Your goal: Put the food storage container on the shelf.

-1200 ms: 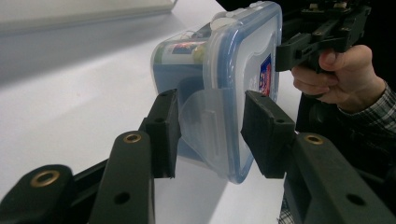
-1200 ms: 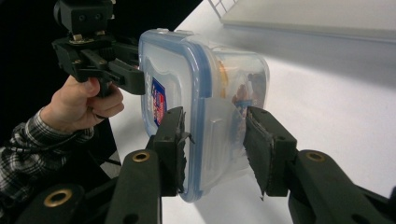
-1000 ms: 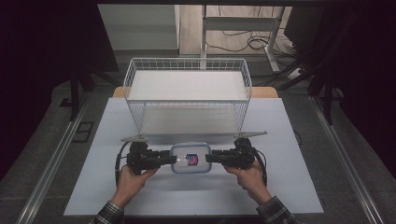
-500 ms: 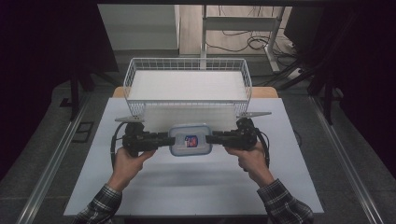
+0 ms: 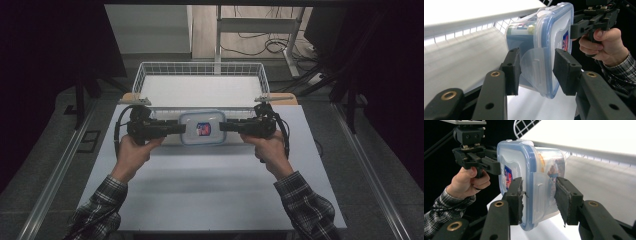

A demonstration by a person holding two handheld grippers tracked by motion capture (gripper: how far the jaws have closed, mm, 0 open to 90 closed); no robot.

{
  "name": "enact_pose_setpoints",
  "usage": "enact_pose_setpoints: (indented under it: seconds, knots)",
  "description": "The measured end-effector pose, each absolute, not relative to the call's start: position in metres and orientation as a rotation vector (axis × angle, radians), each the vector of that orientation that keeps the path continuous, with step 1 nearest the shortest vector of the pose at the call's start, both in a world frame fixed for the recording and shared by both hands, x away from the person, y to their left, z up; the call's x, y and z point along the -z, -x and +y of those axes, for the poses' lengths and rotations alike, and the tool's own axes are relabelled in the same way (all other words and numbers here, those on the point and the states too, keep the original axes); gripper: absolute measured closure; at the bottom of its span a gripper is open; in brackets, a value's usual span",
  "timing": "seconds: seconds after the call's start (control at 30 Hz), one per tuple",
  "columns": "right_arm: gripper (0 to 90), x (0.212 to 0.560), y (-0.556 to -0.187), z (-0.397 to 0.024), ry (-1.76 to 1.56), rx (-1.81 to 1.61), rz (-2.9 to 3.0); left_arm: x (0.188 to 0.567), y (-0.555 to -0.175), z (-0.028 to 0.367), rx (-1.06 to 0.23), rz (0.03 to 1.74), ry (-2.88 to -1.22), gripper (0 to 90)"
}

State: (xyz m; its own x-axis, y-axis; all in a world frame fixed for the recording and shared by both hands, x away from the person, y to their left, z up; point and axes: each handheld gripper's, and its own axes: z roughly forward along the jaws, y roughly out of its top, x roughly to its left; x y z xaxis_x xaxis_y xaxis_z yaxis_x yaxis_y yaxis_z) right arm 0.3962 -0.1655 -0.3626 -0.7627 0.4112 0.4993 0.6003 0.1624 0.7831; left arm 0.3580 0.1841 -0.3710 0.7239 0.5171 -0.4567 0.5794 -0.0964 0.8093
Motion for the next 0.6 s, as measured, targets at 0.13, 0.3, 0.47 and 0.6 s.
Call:
enact_pose_setpoints:
  seconds: [0.13, 0.3, 0.47, 0.6]
  knots:
    - [58.3, 0.350, -0.407, -0.162, 1.000, 1.672, -2.252, 0.357, -0.369, 0.188, 0.055, 0.870, -1.740, 57.6]
    - [58.3, 0.330, -0.423, -0.156, 1.000, 1.700, -2.259, 0.341, -0.384, 0.192, 0.039, 0.869, -1.732, 57.5]
    - [58.3, 0.321, -0.435, -0.153, 1.000, 1.718, -2.258, 0.328, -0.399, 0.196, 0.024, 0.864, -1.728, 57.4]
    - [58.2, 0.317, -0.447, -0.150, 1.006, 1.730, -2.248, 0.324, -0.412, 0.198, 0.024, 0.867, -1.729, 57.3]
